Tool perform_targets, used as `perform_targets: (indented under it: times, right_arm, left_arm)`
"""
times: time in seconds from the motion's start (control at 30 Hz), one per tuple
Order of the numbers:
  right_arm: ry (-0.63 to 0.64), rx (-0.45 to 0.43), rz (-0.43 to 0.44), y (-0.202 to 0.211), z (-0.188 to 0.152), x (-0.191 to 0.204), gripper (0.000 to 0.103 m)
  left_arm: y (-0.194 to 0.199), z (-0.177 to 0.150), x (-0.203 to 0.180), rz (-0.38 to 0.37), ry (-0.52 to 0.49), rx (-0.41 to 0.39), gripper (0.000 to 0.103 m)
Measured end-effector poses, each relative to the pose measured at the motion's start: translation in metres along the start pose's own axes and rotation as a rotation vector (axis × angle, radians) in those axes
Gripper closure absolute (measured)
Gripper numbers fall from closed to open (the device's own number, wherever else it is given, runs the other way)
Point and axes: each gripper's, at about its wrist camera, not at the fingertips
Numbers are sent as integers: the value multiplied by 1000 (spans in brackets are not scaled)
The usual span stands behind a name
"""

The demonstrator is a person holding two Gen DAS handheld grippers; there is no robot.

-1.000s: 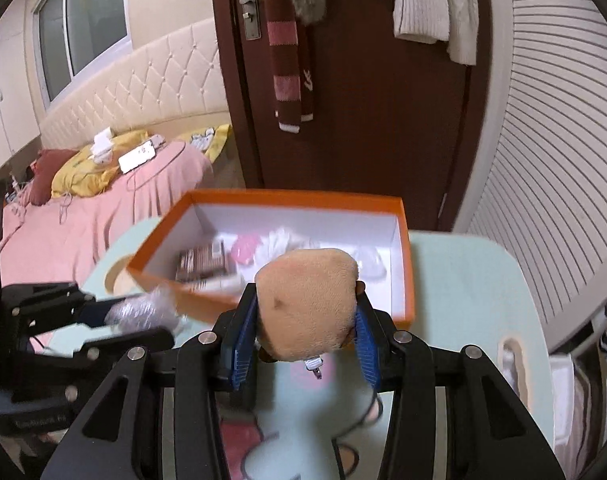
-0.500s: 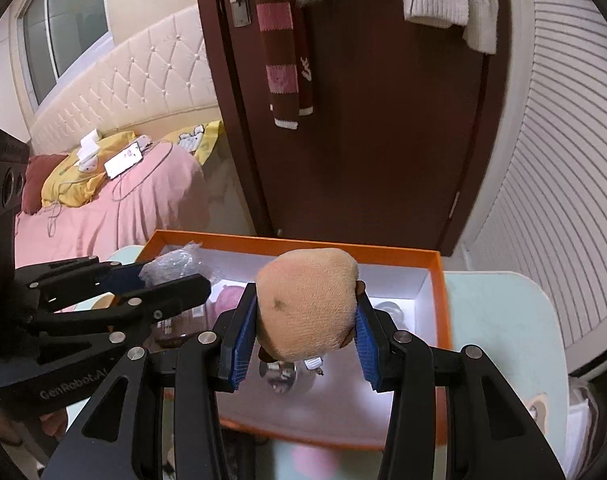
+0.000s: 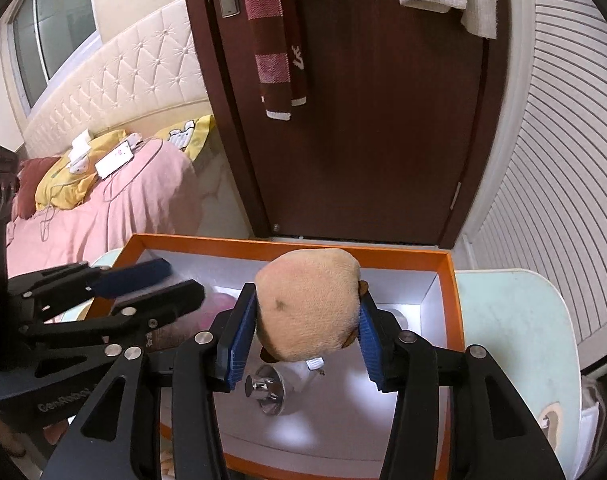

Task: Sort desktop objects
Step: 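Lower the bag and plush ball into the box and open both grippers, then withdraw both open grippers from the box back over the table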

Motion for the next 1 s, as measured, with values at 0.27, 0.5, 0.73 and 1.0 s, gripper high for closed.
perform_targets:
  times: [0.27, 0.5, 0.73, 1.0]
  right_arm:
    - [-50, -35, 6, 16, 1, -7, 38]
    - [-27, -97, -11, 44, -1, -1, 38]
    - [-30, -107, -13, 72, -22, 1, 38]
    - [1, -82, -50, 101, -77, 5, 38]
  left_arm:
    - [19, -3, 5, -12, 43, -37, 16]
    - [44, -11, -4, -11, 15, -63, 16]
    - [74, -37, -13, -16, 8, -59, 16]
    - [91, -101, -26, -47, 20, 11, 15]
Point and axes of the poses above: each gripper's, at about its wrist camera, not at the fingertips, and y roughly against the way its jaws point, x to its left, z to its top
